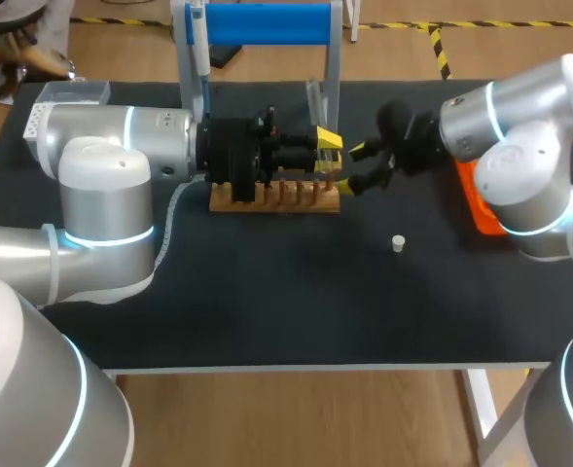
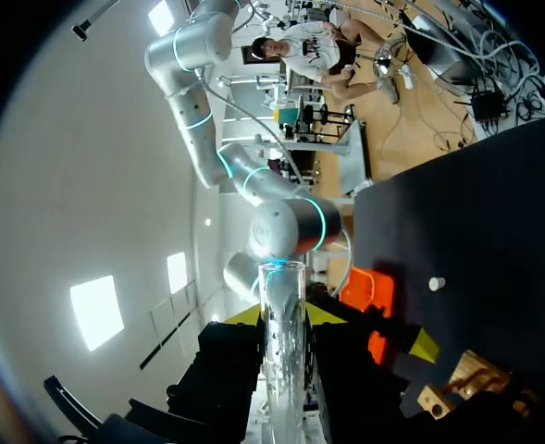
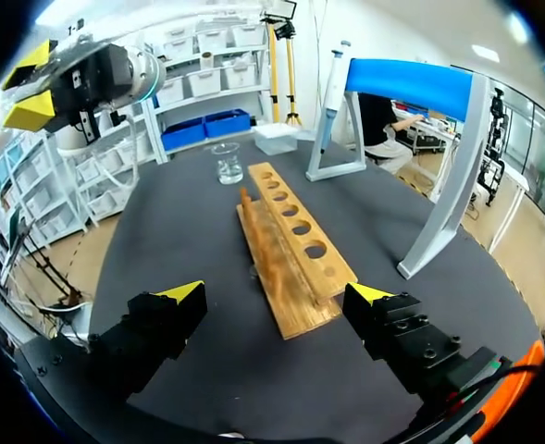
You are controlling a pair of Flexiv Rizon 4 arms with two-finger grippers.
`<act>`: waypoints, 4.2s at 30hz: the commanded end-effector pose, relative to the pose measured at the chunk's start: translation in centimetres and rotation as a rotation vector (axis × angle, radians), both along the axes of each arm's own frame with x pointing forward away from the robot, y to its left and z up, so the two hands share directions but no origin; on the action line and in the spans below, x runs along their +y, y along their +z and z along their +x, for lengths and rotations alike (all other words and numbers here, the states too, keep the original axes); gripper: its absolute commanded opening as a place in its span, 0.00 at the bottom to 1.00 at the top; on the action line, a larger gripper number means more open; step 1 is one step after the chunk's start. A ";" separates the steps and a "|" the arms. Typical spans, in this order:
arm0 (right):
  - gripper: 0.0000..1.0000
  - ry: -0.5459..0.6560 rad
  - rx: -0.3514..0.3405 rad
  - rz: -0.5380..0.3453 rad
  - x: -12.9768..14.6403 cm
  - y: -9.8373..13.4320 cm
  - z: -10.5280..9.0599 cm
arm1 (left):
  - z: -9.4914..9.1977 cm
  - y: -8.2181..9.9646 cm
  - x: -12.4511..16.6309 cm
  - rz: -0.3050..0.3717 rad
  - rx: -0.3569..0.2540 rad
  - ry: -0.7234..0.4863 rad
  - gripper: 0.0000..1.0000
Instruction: Invert the test tube, pick up the pipette, mount the tip to pipette, aspirate from beaker and dispense into the tube, eject the tip, return the pipette, and cap with the stopper.
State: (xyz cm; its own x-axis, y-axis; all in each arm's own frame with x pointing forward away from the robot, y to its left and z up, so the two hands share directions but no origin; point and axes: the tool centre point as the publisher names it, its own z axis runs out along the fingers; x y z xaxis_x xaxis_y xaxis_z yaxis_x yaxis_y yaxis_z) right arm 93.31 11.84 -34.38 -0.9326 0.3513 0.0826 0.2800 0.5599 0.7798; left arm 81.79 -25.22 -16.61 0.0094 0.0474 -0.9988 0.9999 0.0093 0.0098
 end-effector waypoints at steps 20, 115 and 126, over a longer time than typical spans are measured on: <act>1.00 -0.044 -0.048 -0.032 -0.3 -0.2 -0.6 | 0.1 0.0 -0.1 0.000 -0.002 0.000 0.00; 1.00 -0.055 -0.099 -0.049 0.9 0.1 -1.4 | 4.7 2.6 -0.3 0.105 0.678 0.110 0.00; 1.00 -0.055 -0.099 -0.049 0.9 0.1 -1.4 | 8.0 3.3 1.0 0.018 0.885 0.117 0.00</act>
State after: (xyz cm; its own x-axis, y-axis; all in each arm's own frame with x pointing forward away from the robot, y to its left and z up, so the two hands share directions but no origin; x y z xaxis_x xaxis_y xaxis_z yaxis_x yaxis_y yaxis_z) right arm 91.88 12.74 -34.36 -0.9143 0.4041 -0.0281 0.2334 0.5822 0.7788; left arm 88.91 -24.40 -13.48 -0.7646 0.0036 -0.6444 0.6397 0.1256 -0.7583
